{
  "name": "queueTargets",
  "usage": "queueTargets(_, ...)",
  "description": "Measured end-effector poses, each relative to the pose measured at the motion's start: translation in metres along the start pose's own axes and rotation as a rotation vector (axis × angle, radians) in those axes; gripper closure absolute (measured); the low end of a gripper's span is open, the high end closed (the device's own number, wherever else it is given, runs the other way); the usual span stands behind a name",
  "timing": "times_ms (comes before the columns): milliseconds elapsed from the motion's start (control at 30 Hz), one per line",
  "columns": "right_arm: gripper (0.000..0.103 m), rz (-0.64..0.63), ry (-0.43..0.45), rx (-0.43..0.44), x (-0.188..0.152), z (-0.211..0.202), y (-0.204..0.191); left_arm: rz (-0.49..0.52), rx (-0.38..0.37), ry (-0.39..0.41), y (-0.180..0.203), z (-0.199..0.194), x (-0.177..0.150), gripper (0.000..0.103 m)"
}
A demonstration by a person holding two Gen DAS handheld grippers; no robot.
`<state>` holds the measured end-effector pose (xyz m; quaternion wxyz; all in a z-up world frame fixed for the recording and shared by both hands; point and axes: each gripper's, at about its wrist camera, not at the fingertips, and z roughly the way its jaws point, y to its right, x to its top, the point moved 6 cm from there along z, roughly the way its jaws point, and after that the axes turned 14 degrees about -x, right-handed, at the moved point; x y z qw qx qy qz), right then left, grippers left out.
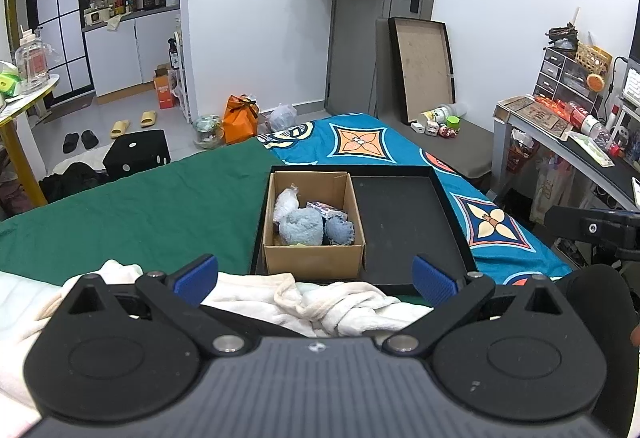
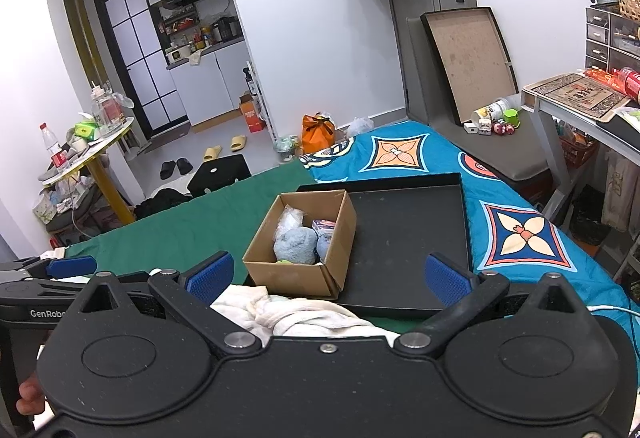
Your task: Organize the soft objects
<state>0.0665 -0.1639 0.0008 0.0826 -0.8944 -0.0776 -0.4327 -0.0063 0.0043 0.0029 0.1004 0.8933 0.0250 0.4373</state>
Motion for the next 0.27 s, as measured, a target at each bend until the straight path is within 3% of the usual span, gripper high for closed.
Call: queueTargets(267, 0.0, -0.022, -0.003, -0.014, 0.0016, 0.0045, -0.0024, -0.001, -0.008, 0.015, -0.0012, 0.0006, 0.0014, 0.001)
